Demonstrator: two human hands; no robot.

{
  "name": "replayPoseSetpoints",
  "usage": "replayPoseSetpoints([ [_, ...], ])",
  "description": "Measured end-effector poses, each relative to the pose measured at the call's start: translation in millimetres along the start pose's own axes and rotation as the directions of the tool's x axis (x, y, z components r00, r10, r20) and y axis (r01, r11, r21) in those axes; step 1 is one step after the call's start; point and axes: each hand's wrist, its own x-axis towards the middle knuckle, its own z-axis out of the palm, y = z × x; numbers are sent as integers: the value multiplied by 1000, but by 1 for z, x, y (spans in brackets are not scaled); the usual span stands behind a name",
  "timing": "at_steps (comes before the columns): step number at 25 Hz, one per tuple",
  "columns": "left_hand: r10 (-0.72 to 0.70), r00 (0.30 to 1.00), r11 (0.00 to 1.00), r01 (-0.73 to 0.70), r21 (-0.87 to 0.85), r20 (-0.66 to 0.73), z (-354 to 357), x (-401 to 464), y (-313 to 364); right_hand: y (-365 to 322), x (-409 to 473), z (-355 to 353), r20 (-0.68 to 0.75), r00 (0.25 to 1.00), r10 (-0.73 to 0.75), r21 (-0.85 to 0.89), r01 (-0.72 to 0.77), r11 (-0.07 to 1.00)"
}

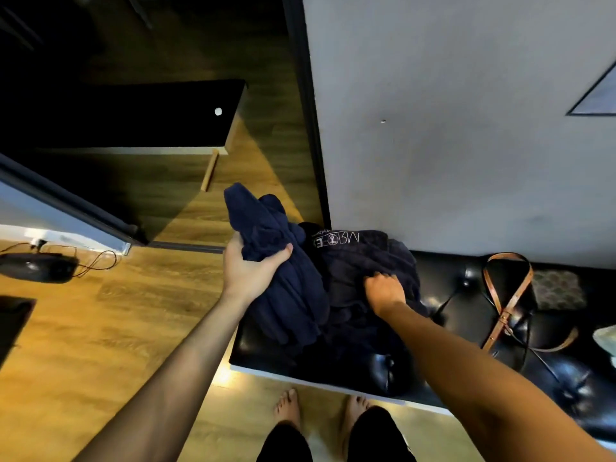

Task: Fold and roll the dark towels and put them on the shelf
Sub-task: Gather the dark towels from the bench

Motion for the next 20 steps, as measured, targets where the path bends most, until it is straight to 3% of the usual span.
replayPoseSetpoints([
  [3,-16,1000,999,16,42,-7,-12,-12,14,7,-12,-22,-117,993,13,80,-3,997],
  [6,-12,1000,998,14,58,-25,-34,-29,49,17,-41,-85,-274,961,24,296,61,953],
  [10,78,997,993,-78,93,3,-68,-49,107,14,-98,-196,-525,851,15,468,274,840],
  [14,204,975,977,-208,39,87,-100,-72,155,-7,-166,-305,-707,707,-9,450,459,766],
  [17,276,949,960,-279,-1,153,-123,-93,180,-50,-226,-371,-772,629,-88,451,641,621],
  [20,356,907,932,-363,-12,224,-148,-117,194,-104,-278,-410,-739,626,-249,501,758,418],
])
